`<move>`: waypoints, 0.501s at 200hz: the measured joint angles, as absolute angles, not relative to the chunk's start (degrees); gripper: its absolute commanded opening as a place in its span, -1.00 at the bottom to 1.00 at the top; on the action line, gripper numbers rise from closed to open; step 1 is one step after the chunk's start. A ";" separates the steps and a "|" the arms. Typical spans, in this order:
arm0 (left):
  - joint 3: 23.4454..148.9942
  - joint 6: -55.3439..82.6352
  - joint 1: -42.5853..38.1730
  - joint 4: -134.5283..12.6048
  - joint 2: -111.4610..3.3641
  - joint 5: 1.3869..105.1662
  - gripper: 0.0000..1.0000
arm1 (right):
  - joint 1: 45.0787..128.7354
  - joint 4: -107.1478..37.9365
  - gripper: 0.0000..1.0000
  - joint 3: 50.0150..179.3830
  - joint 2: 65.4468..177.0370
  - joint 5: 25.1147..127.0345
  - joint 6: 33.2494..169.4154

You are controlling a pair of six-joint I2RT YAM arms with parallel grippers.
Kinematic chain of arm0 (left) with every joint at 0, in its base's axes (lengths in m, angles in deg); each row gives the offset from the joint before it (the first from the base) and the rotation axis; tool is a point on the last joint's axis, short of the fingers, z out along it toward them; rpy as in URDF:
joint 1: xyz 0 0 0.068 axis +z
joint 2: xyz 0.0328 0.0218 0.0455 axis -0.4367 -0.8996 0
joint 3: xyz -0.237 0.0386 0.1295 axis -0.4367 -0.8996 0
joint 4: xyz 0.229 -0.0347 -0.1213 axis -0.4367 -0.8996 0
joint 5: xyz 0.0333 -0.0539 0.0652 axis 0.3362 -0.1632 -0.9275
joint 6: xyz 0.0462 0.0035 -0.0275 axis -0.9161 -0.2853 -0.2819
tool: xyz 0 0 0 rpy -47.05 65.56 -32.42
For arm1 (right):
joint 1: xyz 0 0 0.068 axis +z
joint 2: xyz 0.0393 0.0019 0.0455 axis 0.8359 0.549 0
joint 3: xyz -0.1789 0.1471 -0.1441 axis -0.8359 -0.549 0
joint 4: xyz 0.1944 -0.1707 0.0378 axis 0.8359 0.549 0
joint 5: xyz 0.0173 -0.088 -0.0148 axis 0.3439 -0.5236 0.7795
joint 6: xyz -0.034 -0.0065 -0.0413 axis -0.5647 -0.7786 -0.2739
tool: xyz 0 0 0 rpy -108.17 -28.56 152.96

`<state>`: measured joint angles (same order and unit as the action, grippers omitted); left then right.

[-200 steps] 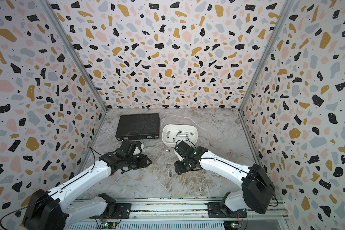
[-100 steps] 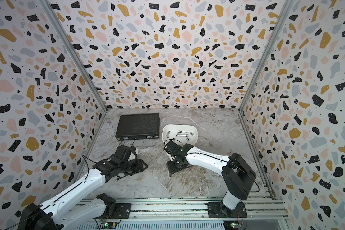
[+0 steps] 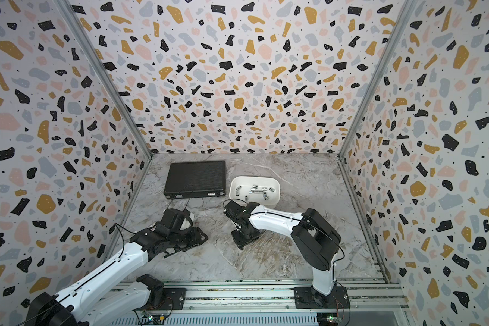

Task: Put the socket on the desktop into the storage box
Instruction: Pick up the socket head at the center of the board.

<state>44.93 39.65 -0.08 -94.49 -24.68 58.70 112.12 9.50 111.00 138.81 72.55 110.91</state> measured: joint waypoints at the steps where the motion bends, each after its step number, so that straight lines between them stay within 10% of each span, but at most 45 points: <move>1: 44.93 39.65 -0.06 -94.49 -24.68 58.70 0.01 | 112.14 9.55 -0.05 111.05 138.90 72.55 110.91; 100: 43.88 39.76 0.40 -94.31 -24.68 58.83 0.01 | 112.98 11.38 -0.25 113.76 143.79 72.61 110.49</move>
<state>43.88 39.76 0.40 -94.31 -24.68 58.83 112.98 11.38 113.76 143.79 72.61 110.49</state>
